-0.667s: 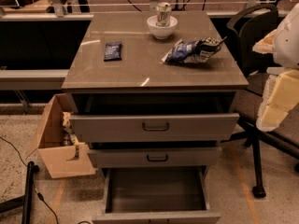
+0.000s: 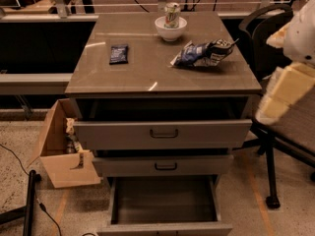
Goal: Place rxbar blueberry into bottom drawer
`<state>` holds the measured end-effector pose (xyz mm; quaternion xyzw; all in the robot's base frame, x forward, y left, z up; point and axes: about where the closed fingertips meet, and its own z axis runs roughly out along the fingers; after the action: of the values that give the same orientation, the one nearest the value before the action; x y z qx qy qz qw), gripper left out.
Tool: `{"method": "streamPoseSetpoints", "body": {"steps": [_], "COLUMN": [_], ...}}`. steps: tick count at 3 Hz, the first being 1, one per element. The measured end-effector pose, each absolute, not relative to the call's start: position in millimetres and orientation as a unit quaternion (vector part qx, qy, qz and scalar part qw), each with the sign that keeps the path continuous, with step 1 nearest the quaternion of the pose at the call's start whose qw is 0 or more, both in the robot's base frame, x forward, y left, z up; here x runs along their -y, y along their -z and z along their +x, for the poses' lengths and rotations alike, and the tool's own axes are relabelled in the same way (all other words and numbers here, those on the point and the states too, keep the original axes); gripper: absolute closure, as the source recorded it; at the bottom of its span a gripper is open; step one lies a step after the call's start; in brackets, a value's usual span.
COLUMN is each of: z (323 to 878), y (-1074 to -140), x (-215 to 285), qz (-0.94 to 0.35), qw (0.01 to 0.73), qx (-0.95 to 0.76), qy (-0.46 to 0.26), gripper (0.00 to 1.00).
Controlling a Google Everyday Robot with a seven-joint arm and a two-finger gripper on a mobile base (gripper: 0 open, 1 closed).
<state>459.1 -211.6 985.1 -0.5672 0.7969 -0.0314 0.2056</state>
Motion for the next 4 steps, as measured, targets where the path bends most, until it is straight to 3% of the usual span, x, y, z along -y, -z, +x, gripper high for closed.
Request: {"method": "streamPoseSetpoints", "body": {"steps": [2, 3, 4], "z": [589, 645, 703], "y": [-1014, -1007, -992], "x": [175, 140, 67], "qz": [-0.399, -0.339, -0.324], "qw": [0.369, 0.386, 0.381], "qx": [-0.837, -0.849, -0.851], "qy": [-0.065, -0.123, -0.163], "gripper": [0.00, 0.00, 0.00]}}
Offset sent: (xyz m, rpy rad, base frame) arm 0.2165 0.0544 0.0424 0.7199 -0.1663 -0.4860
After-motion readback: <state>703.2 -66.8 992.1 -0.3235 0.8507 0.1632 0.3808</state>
